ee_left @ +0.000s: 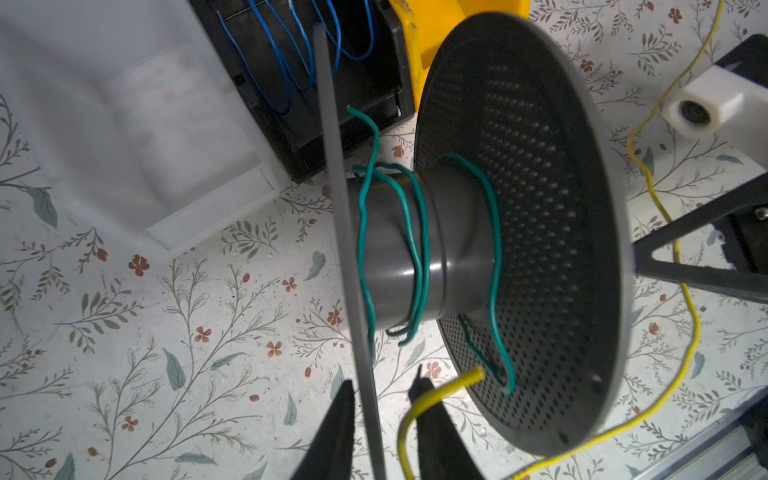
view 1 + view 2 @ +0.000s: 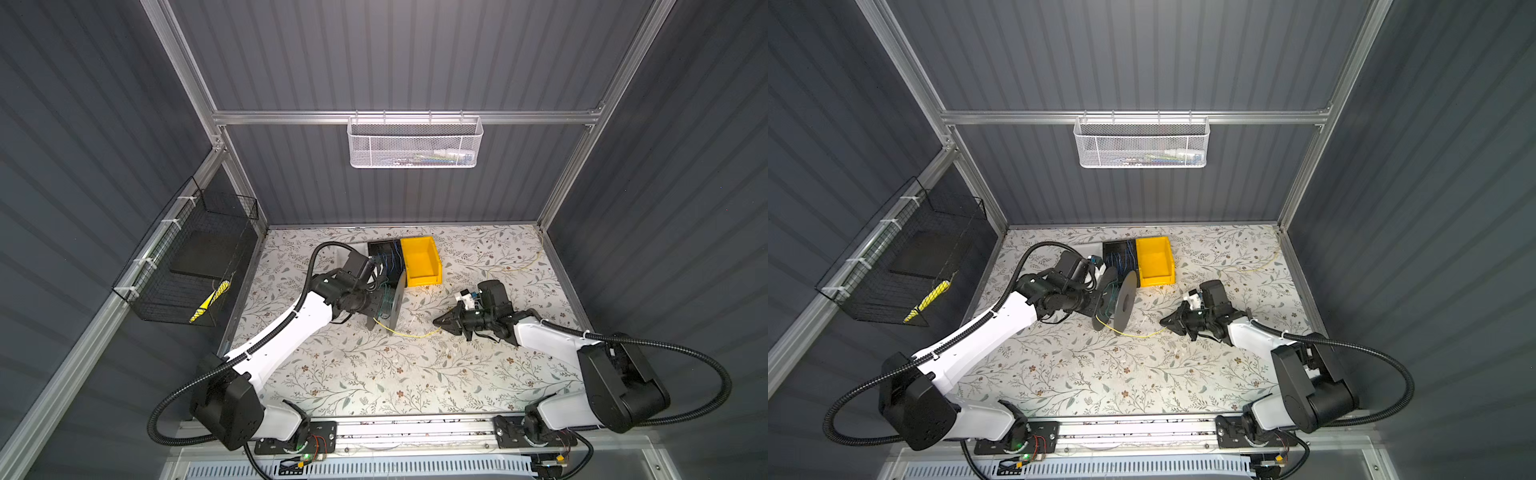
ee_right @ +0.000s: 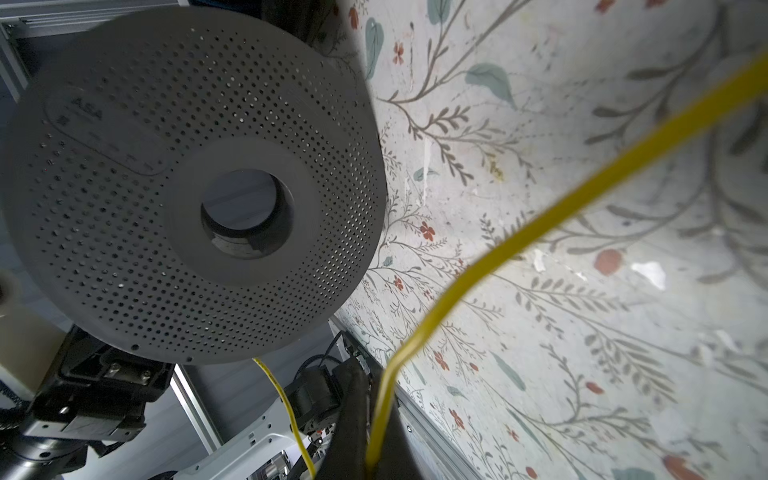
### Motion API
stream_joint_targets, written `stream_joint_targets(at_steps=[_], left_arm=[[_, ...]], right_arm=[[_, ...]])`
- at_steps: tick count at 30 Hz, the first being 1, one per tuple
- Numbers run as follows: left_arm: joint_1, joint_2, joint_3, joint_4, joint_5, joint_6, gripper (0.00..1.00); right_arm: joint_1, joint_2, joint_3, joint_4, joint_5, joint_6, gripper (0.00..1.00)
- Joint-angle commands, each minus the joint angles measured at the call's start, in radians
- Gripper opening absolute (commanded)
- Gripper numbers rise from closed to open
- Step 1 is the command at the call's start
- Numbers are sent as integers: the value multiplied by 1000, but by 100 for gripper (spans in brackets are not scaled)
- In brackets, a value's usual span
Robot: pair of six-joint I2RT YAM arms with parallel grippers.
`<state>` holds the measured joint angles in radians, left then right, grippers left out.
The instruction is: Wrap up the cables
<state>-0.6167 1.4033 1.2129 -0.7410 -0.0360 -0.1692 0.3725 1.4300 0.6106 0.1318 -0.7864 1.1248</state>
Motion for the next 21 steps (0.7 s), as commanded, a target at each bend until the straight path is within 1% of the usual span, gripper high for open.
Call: stream_joint_targets(at_steps=[1, 4, 7, 8, 10, 11, 16, 17, 18, 20, 21], left_arm=[[-5, 9, 39, -42, -23, 8, 23], [-5, 9, 46, -55, -22, 10, 15], [-5, 13, 59, -74, -24, 18, 10], [-5, 14, 63, -78, -24, 20, 6], [-5, 15, 67, -85, -23, 24, 4], [-5, 15, 67, -87, -23, 26, 0], [-6, 14, 64, -87, -8, 30, 0], [-6, 11, 63, -83, -2, 29, 2], [-5, 10, 62, -80, 3, 31, 8], [-5, 7, 66, -80, 8, 31, 33], [-6, 9, 72, -84, 13, 33, 39]], right_arm=[[-6, 13, 3, 23, -23, -7, 0], [-6, 20, 0, 33, -25, -4, 0], [-7, 24, -2, 44, -28, -1, 0], [-7, 25, -2, 43, -28, -1, 0], [-6, 25, -2, 45, -29, -1, 0], [-7, 24, -2, 46, -27, 0, 0], [-7, 26, -9, 53, -30, 3, 0], [-7, 26, -11, 54, -30, 4, 0], [-9, 24, -12, 55, -31, 4, 0], [-13, 18, -23, 63, -27, 13, 0], [-16, 12, -32, 75, -25, 25, 0]])
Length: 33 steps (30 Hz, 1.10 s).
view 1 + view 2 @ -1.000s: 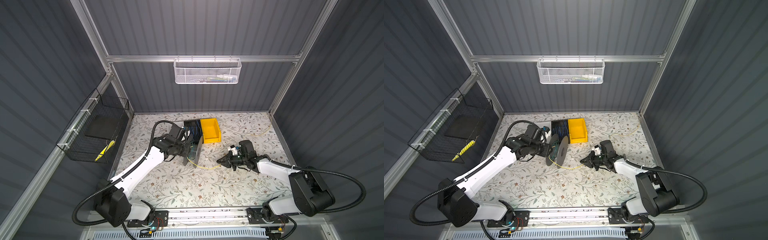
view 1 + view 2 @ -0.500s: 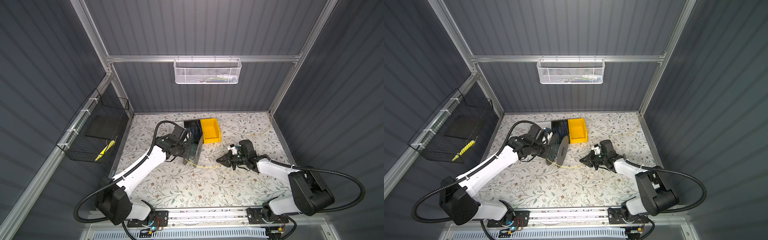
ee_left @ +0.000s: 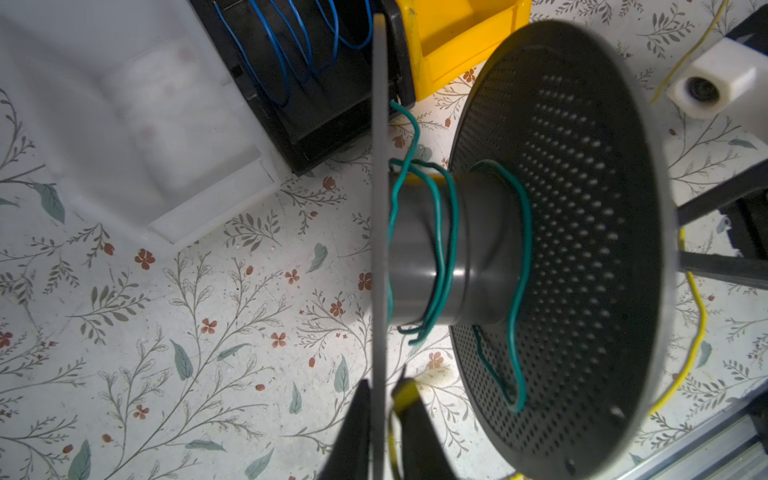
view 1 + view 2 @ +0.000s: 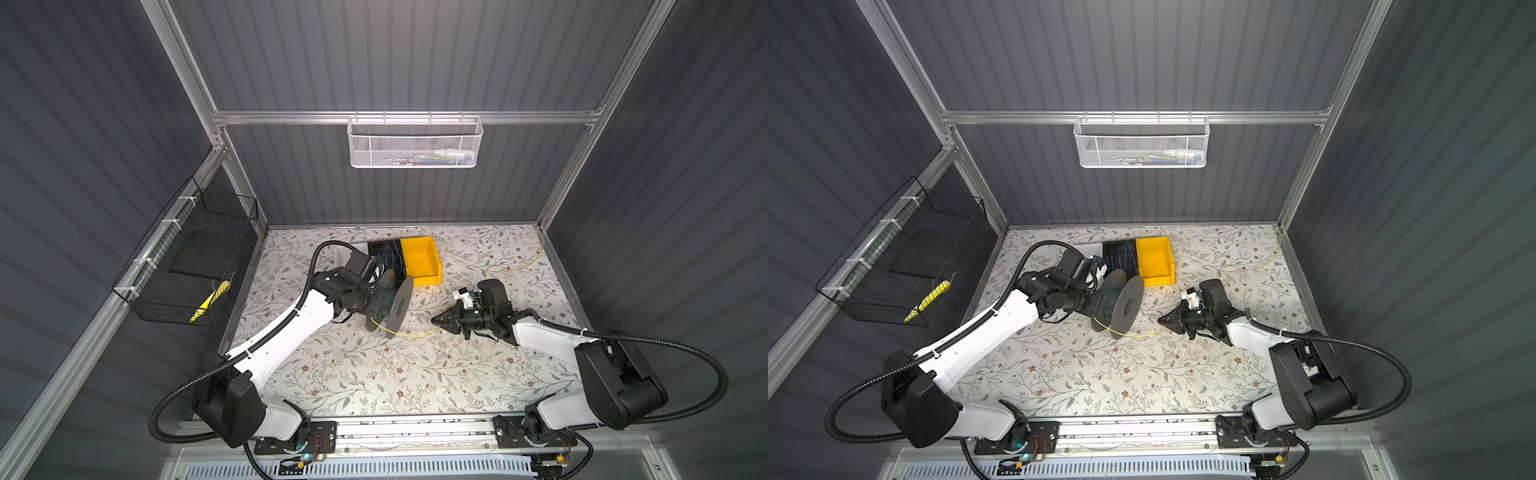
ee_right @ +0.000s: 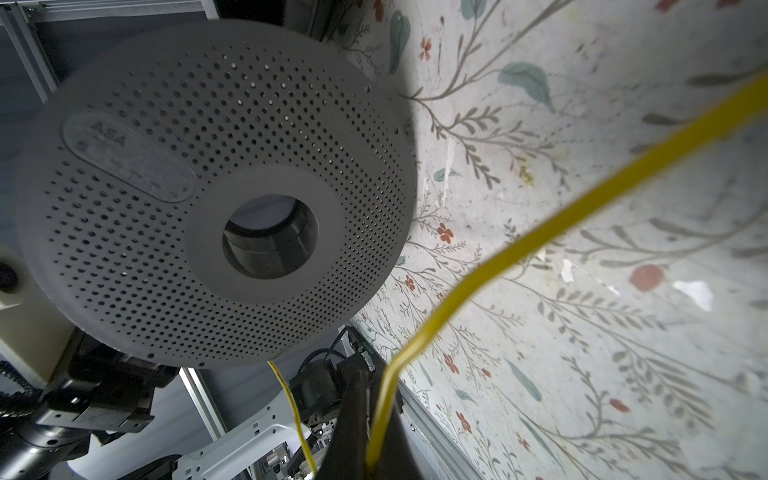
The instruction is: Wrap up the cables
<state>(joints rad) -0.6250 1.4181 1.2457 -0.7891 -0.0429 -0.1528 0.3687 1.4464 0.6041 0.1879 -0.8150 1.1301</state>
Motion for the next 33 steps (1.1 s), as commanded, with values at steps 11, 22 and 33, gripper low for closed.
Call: stream_joint_targets(at_steps=[11, 22, 33], left_arm=[[3, -22, 55, -31, 9, 43, 61], [5, -53, 24, 45, 61, 88, 75], [39, -57, -6, 75, 132, 114, 73]], right_arm=[[-25, -50, -43, -62, 52, 16, 0], [-25, -87, -44, -111, 53, 23, 0], [-26, -102, -32, -176, 76, 24, 0]])
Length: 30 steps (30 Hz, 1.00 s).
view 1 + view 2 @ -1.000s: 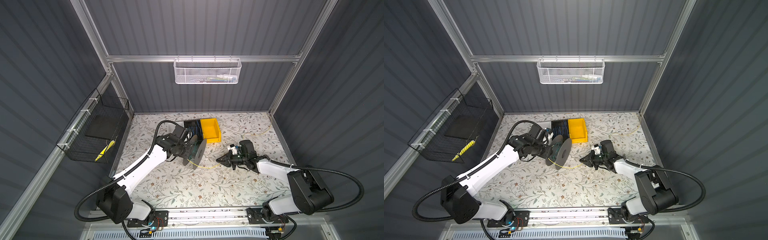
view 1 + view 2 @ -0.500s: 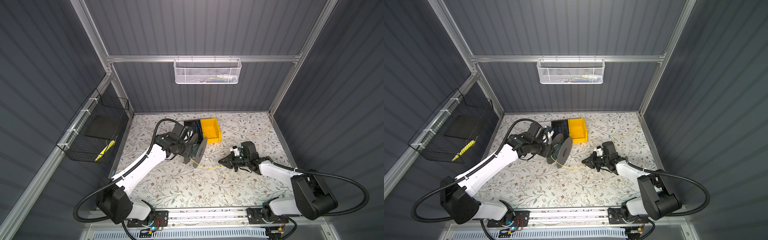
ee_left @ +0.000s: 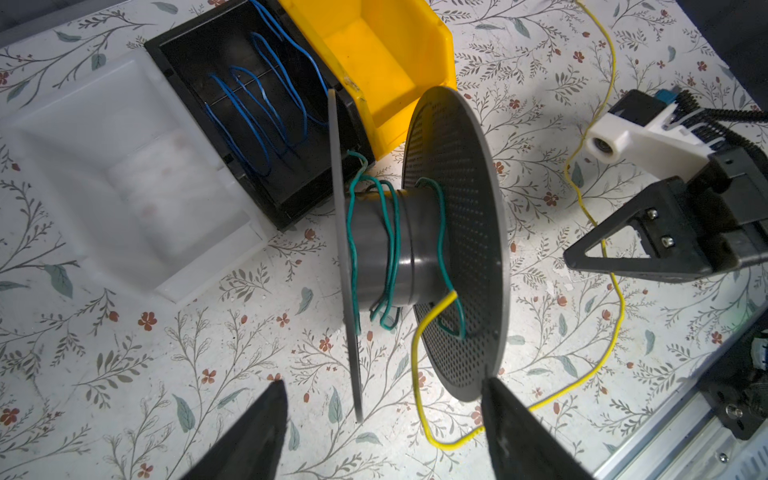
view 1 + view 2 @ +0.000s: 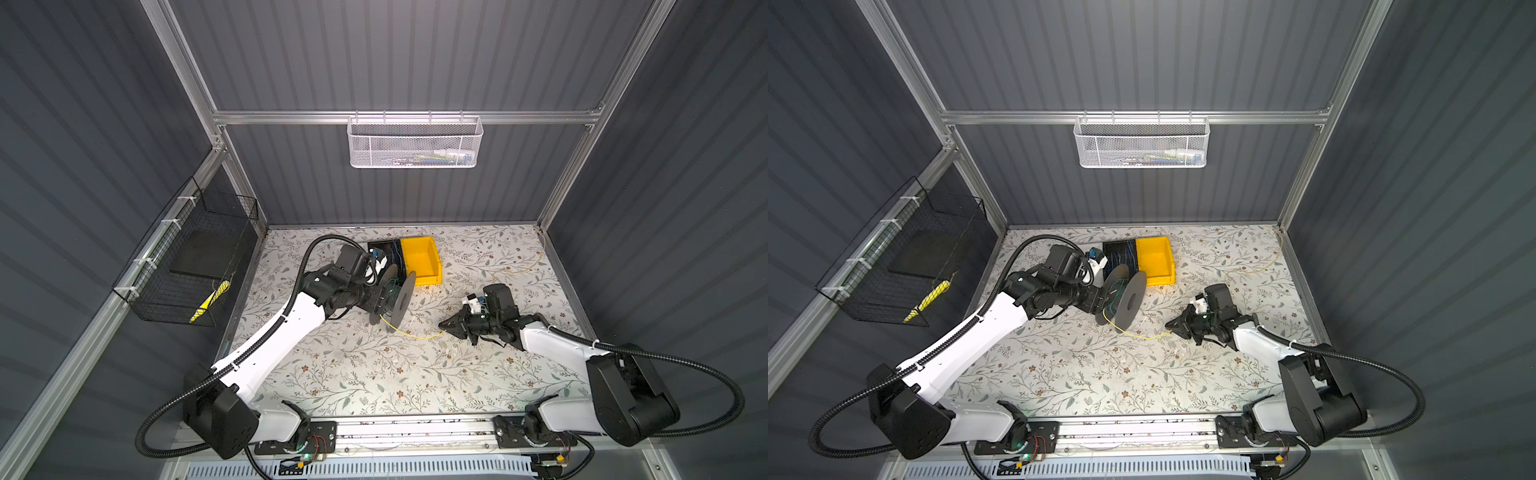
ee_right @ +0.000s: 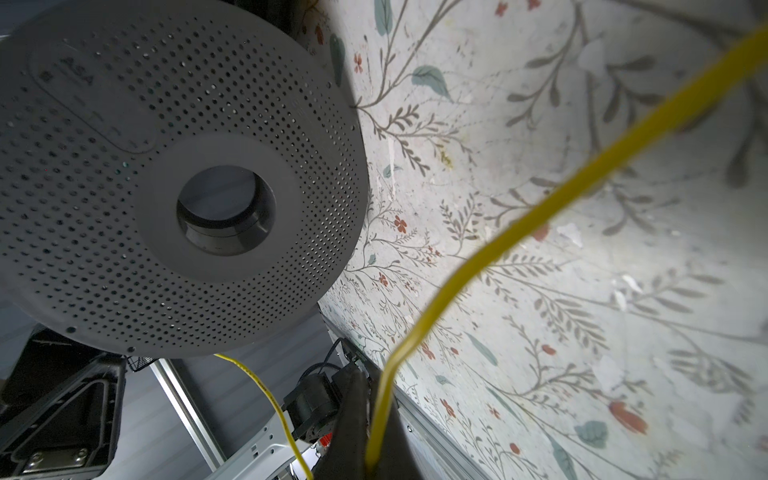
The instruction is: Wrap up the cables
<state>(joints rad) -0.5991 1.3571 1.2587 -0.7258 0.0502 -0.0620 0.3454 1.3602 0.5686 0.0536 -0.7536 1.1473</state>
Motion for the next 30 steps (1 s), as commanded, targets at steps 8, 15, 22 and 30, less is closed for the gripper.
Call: stream_joint_targets(at_steps=[8, 15, 22, 30], left_arm=[[19, 54, -54, 79, 95, 31, 68], [20, 89, -52, 101, 131, 25, 57], [19, 80, -53, 92, 148, -25, 43], [18, 95, -62, 93, 131, -74, 39]], right_arm=[[-3, -42, 27, -100, 42, 8, 0], [-12, -42, 24, -107, 40, 8, 0], [-45, -37, 44, -155, 12, -50, 0], [-49, -33, 73, -173, 5, -78, 0]])
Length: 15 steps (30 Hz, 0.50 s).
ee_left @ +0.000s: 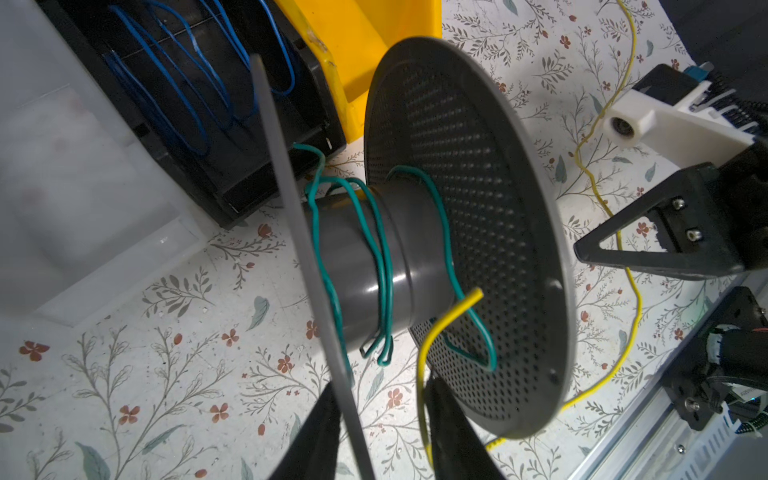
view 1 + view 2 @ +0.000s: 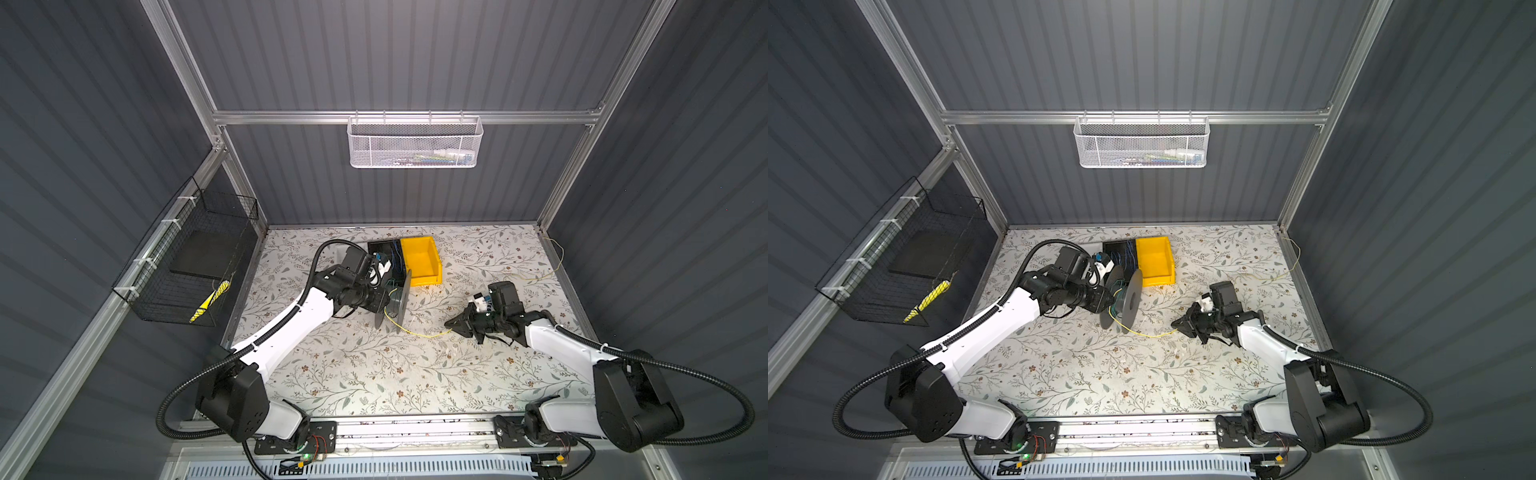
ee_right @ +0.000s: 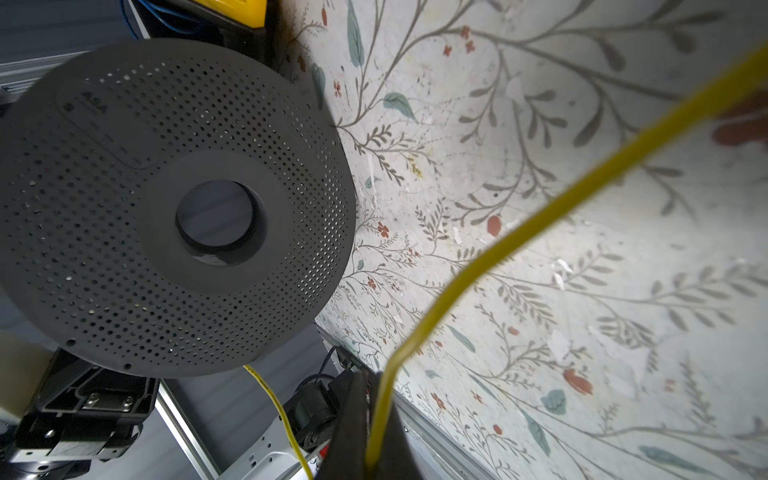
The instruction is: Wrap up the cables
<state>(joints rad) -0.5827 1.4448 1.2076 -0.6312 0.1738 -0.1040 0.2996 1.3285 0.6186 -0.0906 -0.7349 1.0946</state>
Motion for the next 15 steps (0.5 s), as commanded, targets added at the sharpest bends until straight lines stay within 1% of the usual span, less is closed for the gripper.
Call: stream_joint_targets(at_steps=[1, 2, 5, 10, 15], left_arm=[[1, 6, -14, 2, 7, -35, 42], [1, 4, -13, 1, 6, -39, 44], [-2, 7, -11, -1, 4, -48, 47], [-8, 6, -10, -4, -37, -68, 46], [-7, 5, 1, -9, -63, -84, 47]], right_arm=[[-2, -2, 25, -29, -16, -27, 0], [-2, 0, 26, -28, -18, -29, 0], [1, 10, 34, -16, -36, -32, 0], [11, 31, 72, -54, -70, -94, 0], [12, 38, 68, -54, -101, -130, 0]])
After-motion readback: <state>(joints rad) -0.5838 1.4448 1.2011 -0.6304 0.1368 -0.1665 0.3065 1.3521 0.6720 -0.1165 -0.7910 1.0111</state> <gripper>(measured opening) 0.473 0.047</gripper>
